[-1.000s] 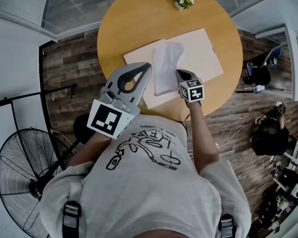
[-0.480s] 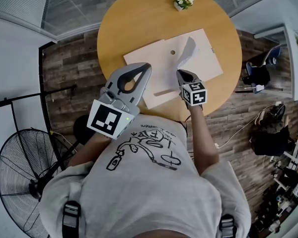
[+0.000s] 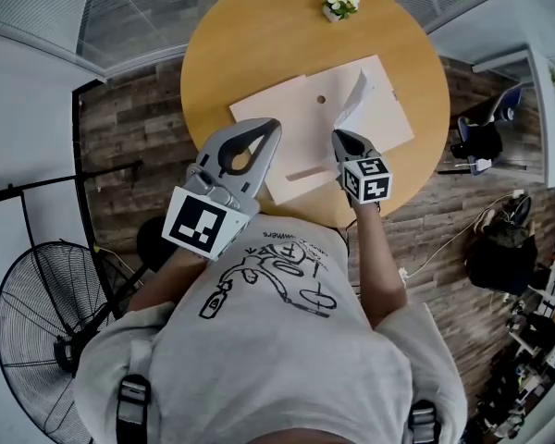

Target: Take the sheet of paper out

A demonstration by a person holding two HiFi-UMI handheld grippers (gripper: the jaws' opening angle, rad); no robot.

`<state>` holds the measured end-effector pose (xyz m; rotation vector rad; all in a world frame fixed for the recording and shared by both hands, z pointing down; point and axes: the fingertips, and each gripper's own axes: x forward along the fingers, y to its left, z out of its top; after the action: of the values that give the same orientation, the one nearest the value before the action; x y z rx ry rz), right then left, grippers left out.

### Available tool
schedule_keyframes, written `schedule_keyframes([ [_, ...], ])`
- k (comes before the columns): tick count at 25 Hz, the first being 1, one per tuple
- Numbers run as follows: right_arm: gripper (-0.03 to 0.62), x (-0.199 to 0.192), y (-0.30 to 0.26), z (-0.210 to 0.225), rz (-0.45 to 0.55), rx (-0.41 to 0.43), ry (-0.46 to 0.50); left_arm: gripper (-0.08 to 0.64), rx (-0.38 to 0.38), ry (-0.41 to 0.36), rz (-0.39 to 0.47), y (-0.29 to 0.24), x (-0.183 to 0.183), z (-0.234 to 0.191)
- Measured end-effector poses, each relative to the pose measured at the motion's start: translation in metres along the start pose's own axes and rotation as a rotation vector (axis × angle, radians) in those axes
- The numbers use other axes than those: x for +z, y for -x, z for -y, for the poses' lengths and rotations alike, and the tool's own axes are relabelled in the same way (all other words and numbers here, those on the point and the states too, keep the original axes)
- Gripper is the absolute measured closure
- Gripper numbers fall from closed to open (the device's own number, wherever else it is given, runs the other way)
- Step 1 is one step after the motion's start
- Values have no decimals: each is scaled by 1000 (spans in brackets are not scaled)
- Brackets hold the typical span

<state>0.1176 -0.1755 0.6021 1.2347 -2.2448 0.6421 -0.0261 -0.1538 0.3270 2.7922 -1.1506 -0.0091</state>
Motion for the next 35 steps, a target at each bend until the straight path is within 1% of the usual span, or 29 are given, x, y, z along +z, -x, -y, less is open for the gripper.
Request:
schedule_keyframes([
  [18, 581, 37, 30, -7, 100, -13, -12, 540, -12, 1, 2, 0, 2, 2],
  [22, 581, 46, 41, -9, 127, -18, -12, 540, -14, 4, -22, 1, -1, 4],
  [27, 581, 58, 56, -11, 158, -26, 0, 540, -19, 3, -11, 0, 1, 7],
  [30, 581, 66, 64, -14, 177, -22, 2, 539, -19, 0, -41, 0, -3, 8],
  [33, 581, 72, 70, -17, 193, -23, 8, 540, -22, 2, -22, -2, 0, 9],
  [35, 581, 76, 74, -18, 202, -23, 12, 540, -22, 0, -41, -2, -2, 9],
])
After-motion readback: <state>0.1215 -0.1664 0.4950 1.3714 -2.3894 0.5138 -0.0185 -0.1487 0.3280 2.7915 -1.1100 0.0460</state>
